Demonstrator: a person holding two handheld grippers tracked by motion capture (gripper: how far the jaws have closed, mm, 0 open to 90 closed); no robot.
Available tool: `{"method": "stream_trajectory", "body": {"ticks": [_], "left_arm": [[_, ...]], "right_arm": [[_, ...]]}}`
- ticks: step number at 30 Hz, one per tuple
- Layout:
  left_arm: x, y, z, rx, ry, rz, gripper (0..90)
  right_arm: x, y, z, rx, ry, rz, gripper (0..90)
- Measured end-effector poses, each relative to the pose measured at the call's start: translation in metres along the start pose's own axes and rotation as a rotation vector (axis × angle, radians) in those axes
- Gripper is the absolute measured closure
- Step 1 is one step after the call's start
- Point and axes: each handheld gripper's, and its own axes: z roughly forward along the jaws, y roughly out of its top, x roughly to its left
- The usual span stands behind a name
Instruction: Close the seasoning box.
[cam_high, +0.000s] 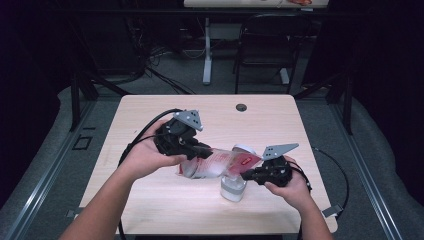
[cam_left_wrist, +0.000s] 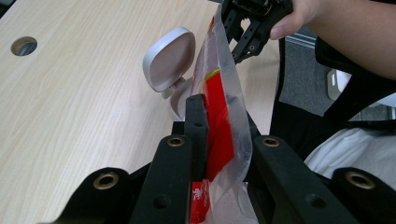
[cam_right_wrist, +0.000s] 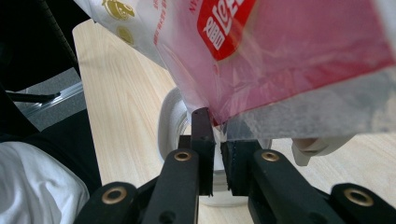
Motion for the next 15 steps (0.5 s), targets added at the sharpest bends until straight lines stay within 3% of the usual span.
{"method": "stream_trajectory", "body": {"ticks": [15], "left_arm": [[0.0014,0.0016,0.0009,-0.011,-0.004,-0.007,81.9]], "right_arm": [[-0.0001,-0.0003,0.0003,0.006,-0.005,0.0,84.3]]}}
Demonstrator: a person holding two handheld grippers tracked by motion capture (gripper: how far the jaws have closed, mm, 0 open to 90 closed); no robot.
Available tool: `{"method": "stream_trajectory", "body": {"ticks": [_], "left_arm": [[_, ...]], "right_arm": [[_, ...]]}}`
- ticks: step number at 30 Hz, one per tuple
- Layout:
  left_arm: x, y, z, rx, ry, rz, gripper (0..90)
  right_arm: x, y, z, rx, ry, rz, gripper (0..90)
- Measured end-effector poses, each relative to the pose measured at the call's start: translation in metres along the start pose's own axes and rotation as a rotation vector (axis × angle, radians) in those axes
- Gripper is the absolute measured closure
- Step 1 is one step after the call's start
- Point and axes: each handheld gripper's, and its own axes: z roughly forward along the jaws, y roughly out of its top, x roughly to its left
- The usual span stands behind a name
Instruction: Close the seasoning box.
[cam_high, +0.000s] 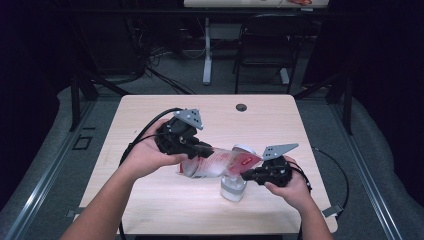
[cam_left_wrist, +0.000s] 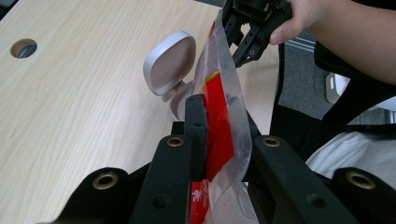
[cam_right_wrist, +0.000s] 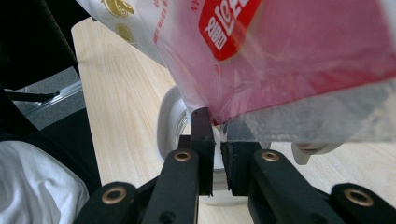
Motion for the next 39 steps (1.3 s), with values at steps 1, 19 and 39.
{"method": "stream_trajectory", "body": {"ticks": [1,19,39], "left_arm": [[0.0002,0.0002,-0.0001,0.002,-0.002,0.0,81.9],[0.0009,0.0013,0.0003,0.0,-0.002,-0.001,81.6],[0.0002,0.0064,0.0027,-0.003,-0.005,0.002,81.5]], "right_arm": [[0.0,0.0,0.0,0.001,0.0,0.0,84.3],[-0.0006,-0.0007,0.0004,-0.002,0.004,0.004,84.3],[-0.002,-0.002,0.0011,0.005,0.007,0.009,84.0]]}}
